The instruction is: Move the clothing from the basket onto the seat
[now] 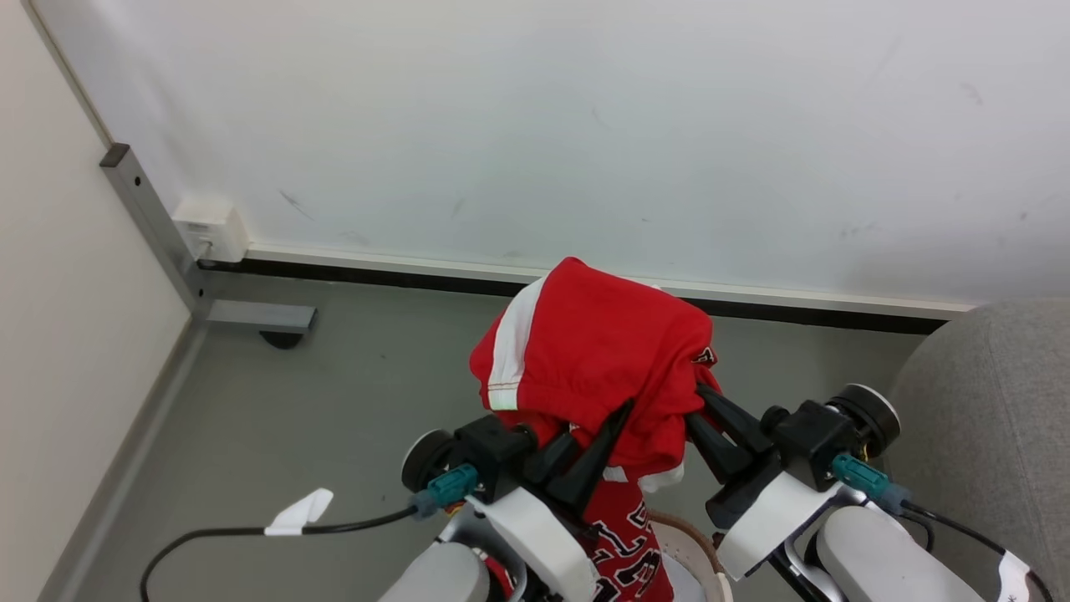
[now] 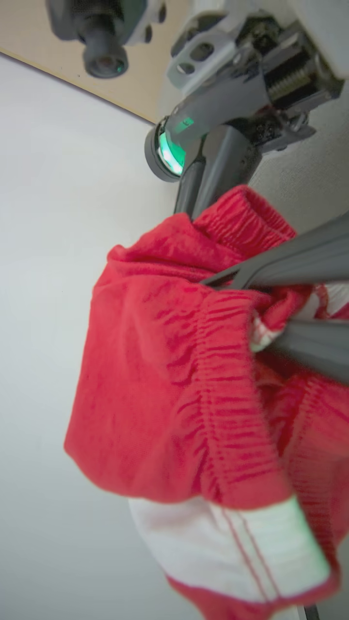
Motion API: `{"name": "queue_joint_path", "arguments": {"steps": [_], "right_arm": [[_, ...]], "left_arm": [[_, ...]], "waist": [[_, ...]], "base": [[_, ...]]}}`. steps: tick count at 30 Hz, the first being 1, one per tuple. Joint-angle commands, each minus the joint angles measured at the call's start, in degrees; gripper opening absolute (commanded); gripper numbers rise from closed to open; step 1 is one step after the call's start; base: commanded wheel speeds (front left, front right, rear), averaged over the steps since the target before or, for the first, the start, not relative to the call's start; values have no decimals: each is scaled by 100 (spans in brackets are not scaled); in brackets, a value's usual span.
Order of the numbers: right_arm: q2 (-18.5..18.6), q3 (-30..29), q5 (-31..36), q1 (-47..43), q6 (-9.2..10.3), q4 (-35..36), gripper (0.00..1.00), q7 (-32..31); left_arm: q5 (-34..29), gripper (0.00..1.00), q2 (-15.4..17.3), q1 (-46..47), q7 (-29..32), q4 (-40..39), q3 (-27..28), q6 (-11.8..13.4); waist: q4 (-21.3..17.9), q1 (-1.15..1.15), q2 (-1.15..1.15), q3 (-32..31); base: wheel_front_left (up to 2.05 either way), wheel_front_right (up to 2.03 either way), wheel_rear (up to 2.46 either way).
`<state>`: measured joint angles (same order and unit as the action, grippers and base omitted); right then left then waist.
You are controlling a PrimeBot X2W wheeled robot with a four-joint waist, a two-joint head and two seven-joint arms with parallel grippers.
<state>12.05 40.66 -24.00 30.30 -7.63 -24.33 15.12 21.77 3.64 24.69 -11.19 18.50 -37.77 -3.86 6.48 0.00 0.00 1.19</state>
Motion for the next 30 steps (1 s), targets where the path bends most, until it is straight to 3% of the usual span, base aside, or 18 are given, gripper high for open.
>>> {"name": "queue_joint_path", "arguments": {"steps": [1,2,4,5,6,17,30], "right_arm": [[53,-116,-60,-24,26,34,0,4],[62,-178,-75,-84,27,96,0,4],[91,-263,-121,-176,27,206,0,5],[105,-294,-143,-218,26,251,0,4],[98,-319,-169,-263,25,301,0,4],[210,-1127,-260,-563,23,658,0,3],[467,-1853,-123,-713,22,943,0,2]], "left_arm": [[51,0,20,-27,-33,52,13,24],[67,0,26,-47,-50,79,30,31],[80,46,48,-87,-103,120,64,58],[90,84,51,-100,-116,137,78,75],[94,100,43,-101,-147,148,83,83],[33,100,133,-182,-276,182,84,128],[-257,100,236,-18,-400,-109,38,46]], "waist": [[-13,0,0,5],[-29,0,0,8],[-63,0,0,8],[-79,0,0,7],[-93,0,0,3],[-501,0,0,-24],[-2023,0,0,144]], "base": [[0,0,0],[0,0,0],[0,0,0],[0,0,0],[0,0,0],[0,0,0],[0,0,0]]}}
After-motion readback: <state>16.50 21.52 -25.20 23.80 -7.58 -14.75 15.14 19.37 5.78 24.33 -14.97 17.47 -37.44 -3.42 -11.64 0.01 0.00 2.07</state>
